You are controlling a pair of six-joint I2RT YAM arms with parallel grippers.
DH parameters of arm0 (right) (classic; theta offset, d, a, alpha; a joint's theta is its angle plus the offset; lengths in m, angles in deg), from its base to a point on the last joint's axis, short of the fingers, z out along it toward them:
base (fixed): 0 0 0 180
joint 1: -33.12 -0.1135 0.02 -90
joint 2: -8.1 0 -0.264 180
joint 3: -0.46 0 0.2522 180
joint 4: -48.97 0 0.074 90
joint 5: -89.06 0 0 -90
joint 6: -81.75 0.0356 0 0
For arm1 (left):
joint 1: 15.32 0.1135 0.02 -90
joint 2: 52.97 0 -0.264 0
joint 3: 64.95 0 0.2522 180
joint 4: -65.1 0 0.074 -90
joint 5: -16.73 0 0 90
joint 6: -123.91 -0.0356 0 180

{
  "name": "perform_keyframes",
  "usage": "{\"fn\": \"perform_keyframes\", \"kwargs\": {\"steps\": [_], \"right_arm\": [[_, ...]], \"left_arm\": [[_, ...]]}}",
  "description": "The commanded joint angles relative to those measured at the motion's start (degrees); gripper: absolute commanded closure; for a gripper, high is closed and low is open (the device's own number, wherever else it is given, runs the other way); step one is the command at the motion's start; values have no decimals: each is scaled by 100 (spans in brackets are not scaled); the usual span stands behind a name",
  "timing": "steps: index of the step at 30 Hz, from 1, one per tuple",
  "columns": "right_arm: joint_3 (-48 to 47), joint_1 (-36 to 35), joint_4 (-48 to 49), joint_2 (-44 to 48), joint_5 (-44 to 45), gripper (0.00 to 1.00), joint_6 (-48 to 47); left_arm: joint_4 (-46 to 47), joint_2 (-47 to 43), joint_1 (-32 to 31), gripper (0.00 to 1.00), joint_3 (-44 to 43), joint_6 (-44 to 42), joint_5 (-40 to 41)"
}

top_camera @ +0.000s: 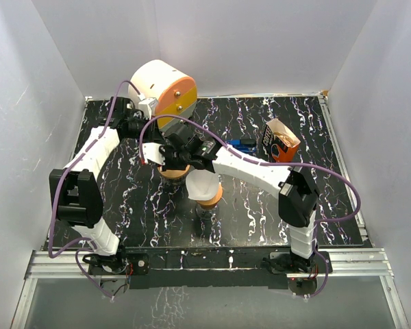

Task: Place the coffee filter in the dripper
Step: Place the coffee dripper in the dripper holder.

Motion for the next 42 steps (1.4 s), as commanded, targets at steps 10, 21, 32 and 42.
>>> {"fn": "perform_keyframes", "kwargs": {"steps": [10, 21, 32, 42], "right_arm": [[265, -115, -142, 158, -201, 98, 140], [222, -199, -171, 4, 215, 100, 193], [158, -199, 236, -218, 969, 100, 123], [10, -199, 223, -252, 895, 100, 228]], "left_arm": [[288, -723, -110, 100, 676, -883, -421], [529, -961, -128, 100, 849, -1069, -460], [598, -676, -129, 100, 334, -1263, -358], [535, -719, -128, 100, 360, -1367, -268]]}}
